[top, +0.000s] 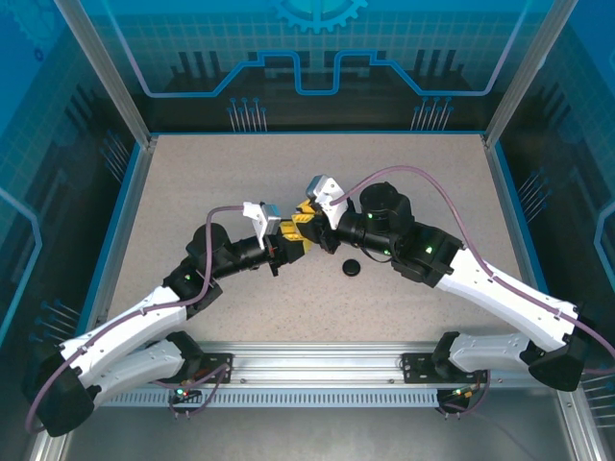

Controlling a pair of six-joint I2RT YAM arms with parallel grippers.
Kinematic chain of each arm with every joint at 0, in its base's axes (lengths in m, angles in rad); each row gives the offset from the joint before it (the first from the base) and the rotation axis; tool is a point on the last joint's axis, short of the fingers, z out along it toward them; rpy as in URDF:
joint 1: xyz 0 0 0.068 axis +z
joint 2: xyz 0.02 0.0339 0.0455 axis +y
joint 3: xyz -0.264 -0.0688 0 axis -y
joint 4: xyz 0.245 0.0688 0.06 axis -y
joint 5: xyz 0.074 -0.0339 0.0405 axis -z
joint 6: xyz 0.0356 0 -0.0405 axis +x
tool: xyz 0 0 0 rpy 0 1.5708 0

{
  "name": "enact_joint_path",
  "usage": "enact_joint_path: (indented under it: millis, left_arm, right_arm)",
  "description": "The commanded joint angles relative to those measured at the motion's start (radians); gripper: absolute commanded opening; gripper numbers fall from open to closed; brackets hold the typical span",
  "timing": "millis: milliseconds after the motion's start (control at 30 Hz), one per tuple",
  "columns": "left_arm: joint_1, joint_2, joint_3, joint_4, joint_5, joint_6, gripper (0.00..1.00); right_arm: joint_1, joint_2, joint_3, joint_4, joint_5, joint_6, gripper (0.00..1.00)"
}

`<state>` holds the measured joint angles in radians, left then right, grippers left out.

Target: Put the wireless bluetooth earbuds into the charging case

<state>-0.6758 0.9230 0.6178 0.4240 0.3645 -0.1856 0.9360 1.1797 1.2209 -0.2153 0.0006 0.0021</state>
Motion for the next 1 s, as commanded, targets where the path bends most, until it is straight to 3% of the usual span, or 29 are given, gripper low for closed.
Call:
enact_joint_path:
  millis: [0,467,967]
  left_arm:
    - [0.001,-0.014,0.028,0.021,0.014,-0.015,0.0]
    - [0.001,-0.012,0.032,0.024,0.014,-0.024,0.0]
    - [-0.001,-0.001,0.031,-0.07,-0.026,0.055,0.0]
  right_arm:
    - [0.002,0.006,-0.015,0.017,0.016,-0.005,0.22]
    - [-0.002,0.014,-0.01,0.009,0.018,0.003,0.23]
    - [-0.019,-0.014,0.016,-0.018,0.012,0.019,0.36]
